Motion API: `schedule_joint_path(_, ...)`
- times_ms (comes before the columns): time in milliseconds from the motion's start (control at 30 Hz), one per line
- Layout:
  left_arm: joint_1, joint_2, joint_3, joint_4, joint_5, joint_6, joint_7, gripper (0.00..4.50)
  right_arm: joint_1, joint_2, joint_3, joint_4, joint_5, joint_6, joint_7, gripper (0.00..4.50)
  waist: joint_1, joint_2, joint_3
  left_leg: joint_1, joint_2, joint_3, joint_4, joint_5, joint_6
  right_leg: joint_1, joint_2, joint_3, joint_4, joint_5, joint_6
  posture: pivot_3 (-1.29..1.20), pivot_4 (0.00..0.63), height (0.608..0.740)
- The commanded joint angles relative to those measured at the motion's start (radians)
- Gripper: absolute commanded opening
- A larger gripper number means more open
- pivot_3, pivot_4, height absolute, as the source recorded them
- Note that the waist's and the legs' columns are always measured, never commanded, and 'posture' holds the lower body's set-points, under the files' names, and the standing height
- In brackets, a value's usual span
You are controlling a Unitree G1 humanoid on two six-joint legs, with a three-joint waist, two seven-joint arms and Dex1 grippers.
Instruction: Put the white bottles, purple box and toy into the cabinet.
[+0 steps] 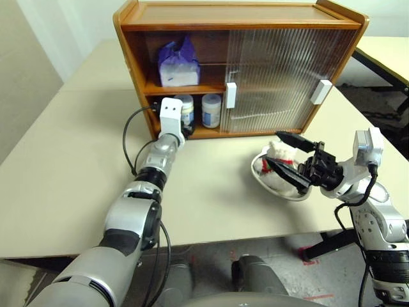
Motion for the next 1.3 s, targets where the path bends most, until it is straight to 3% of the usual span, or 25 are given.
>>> schedule_joint_path(33,-0.048,-0.01,0.017,0.05,0.002,-0.041,0.016,3.1,0.008,-0.006,-0.002,-0.019,0.003,0.002,-0.002,4.5,0.0,0.0,0.0,0.0,0.0,0.0,0.0,0.0,0.0,0.0,0.0,0.0,0.0,0.0,0.0,0.04,0.0,0.74)
schedule_joint_path(200,-0.073,-0.017,0.025,0.088,0.003,-0.053,0.015,3.1,0.012,-0.007,-0.003,-0.026,0.004,0.006,-0.006,4.5,-0.001,0.0,0.0,0.0,0.0,0.0,0.0,0.0,0.0,0.0,0.0,0.0,0.0,0.0,0.0,0.04,0.0,0.74)
schedule_joint_path(333,-0.066,-0.026,0.031,0.092,0.003,-0.05,0.01,4.46,0.016,-0.008,-0.006,-0.031,0.005,0.007,-0.009,4.5,0.0,0.0,0.0,0.0,-0.001,0.0,0.0,0.0,0.0,0.0,0.0,0.0,0.0,0.0,0.0,0.03,0.0,0.74)
schedule_joint_path(700,0.005,-0.027,0.029,0.009,-0.002,-0.047,-0.003,4.46,0.005,0.0,0.004,-0.021,0.0,0.005,-0.009,4.5,-0.001,0.0,0.0,0.0,-0.001,0.0,0.0,0.0,0.0,0.0,0.0,0.0,0.001,0.0,0.0,0.05,0.0,0.74)
schedule_joint_path(833,0.091,-0.024,0.015,-0.152,-0.004,-0.004,-0.022,4.46,0.007,0.004,0.005,-0.021,-0.001,0.002,-0.009,4.5,-0.001,0.0,0.0,0.0,0.0,0.0,0.0,0.0,0.0,0.0,0.0,0.0,0.001,0.0,0.0,0.05,0.0,0.74)
schedule_joint_path(1100,0.389,0.043,-0.063,-0.728,-0.034,0.255,-0.195,4.46,0.01,0.017,0.007,-0.014,-0.006,-0.004,-0.012,4.5,-0.003,0.0,0.0,0.001,0.006,0.001,0.0,0.0,0.0,0.0,0.0,0.001,0.002,0.001,-0.002,0.06,0.0,0.74)
schedule_joint_path(1200,0.456,0.066,-0.1,-0.878,-0.105,0.276,-0.346,3.82,0.009,0.019,0.002,-0.005,-0.004,-0.007,-0.009,4.5,0.0,0.0,0.0,0.001,0.006,0.001,0.0,0.0,0.0,0.0,0.0,0.001,0.002,0.001,-0.002,0.06,0.0,0.74)
schedule_joint_path(1300,0.474,0.085,-0.166,-0.947,-0.122,0.219,-0.485,2.76,0.004,0.018,-0.001,0.006,-0.003,-0.008,-0.005,4.5,0.004,0.0,0.0,0.002,0.006,0.002,0.0,0.0,0.0,0.0,0.0,0.0,0.001,0.001,-0.002,0.06,0.0,0.74)
